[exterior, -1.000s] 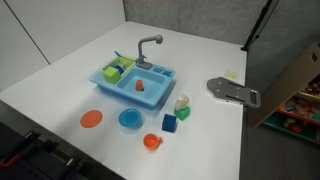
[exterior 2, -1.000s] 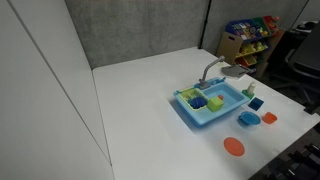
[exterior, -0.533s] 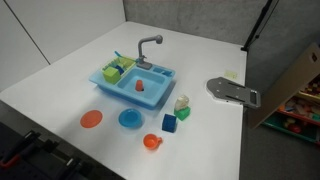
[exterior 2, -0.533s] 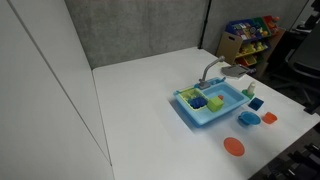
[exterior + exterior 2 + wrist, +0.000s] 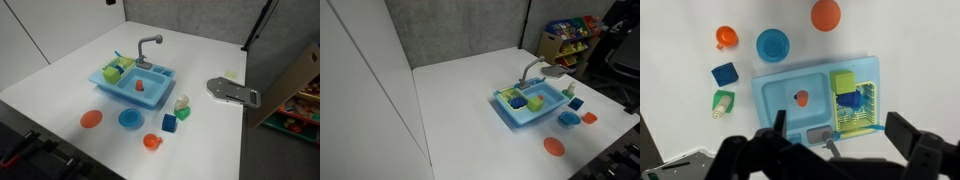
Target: Remove the orange cup from the sink and put it on top of the blue saucer plate which is on top of a blue cup
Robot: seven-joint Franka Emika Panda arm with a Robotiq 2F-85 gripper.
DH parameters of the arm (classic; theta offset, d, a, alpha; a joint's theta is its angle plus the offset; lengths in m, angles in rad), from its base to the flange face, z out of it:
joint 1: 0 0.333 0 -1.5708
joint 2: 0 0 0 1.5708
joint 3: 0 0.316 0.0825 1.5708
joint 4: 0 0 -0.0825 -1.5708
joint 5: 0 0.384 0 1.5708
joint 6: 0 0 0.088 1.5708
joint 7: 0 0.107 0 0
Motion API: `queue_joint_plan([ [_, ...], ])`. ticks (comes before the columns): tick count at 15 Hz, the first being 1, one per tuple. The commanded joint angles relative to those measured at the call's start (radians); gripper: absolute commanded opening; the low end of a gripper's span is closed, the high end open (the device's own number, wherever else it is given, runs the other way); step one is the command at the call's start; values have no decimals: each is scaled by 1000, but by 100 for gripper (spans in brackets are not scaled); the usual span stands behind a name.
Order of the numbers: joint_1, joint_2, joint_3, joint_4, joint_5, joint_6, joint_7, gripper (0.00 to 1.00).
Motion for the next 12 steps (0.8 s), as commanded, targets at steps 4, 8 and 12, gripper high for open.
queue_joint_plan([
  [4, 2, 207, 3, 71, 76, 87, -56, 100],
  [8, -2, 315, 18, 88, 86, 170, -57, 100],
  [12, -9, 430, 33, 112, 83, 254, -48, 100],
])
